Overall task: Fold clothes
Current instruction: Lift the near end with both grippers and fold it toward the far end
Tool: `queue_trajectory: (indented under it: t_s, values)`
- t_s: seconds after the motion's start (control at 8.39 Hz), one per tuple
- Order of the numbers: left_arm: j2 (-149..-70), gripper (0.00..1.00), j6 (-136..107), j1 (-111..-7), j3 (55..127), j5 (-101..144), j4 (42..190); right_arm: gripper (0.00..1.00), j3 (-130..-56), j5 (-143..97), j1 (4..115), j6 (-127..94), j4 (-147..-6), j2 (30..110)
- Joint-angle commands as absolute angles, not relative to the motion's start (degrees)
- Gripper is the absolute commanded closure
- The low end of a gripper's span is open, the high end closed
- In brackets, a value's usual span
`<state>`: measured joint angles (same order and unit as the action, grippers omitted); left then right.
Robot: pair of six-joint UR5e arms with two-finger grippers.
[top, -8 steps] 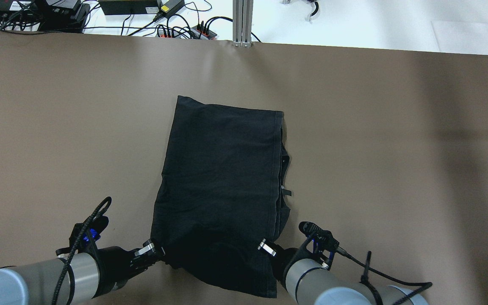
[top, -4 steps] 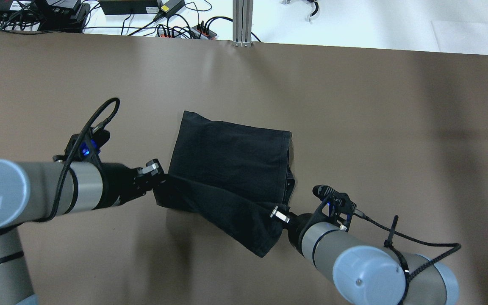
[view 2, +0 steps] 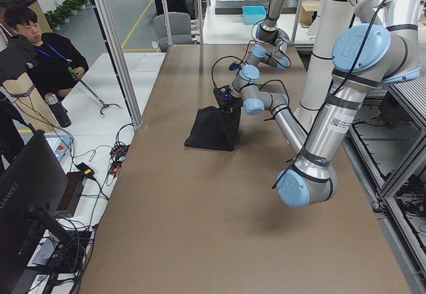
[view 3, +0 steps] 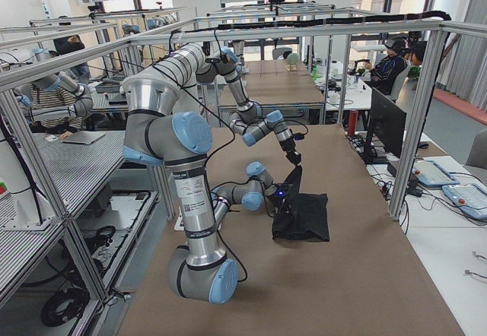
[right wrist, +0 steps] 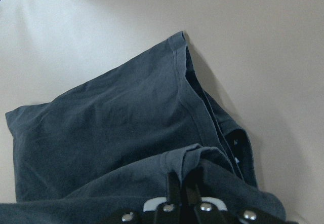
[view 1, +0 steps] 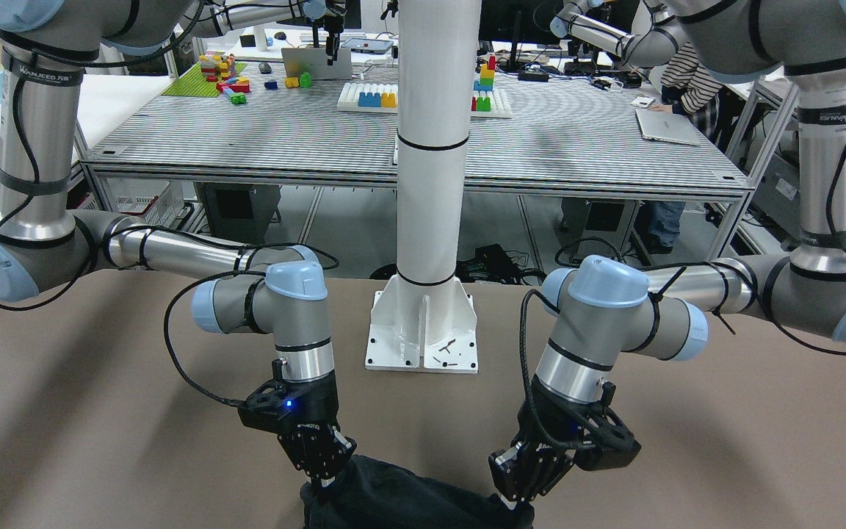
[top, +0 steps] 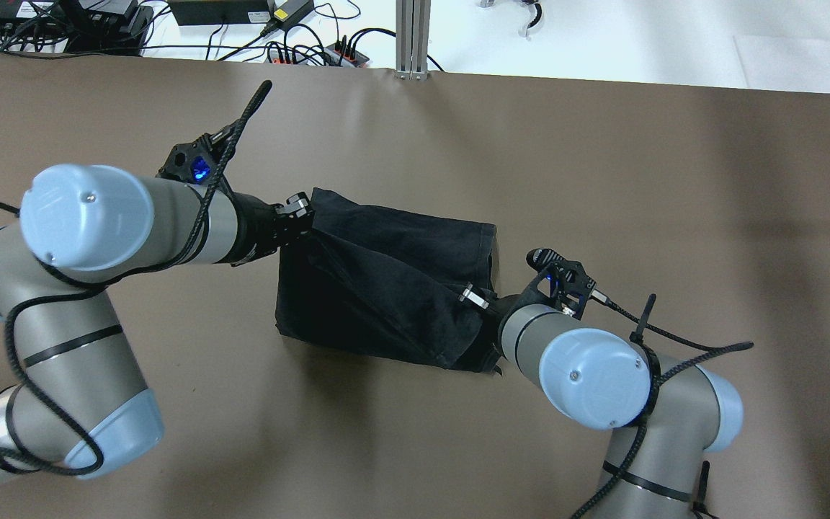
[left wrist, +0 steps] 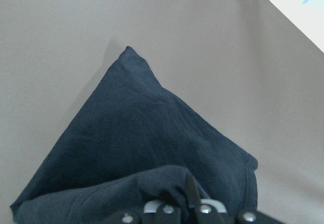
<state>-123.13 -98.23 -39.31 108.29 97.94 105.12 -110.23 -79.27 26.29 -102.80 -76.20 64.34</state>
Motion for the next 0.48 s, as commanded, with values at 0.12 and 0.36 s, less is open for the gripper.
queue_trajectory:
  t_s: [0.12,0.36]
  values:
    - [-132.2,1.00,-92.6,-42.1,90.8,97.7,105.8,1.00,-97.9,-80.2,30.0,-97.1,-74.7,58.4]
    - [-134.4,0.15,-87.8,-42.4,83.0,97.5,109.0,0.17,-93.4,-83.4,34.0,-94.4,-71.3,56.9]
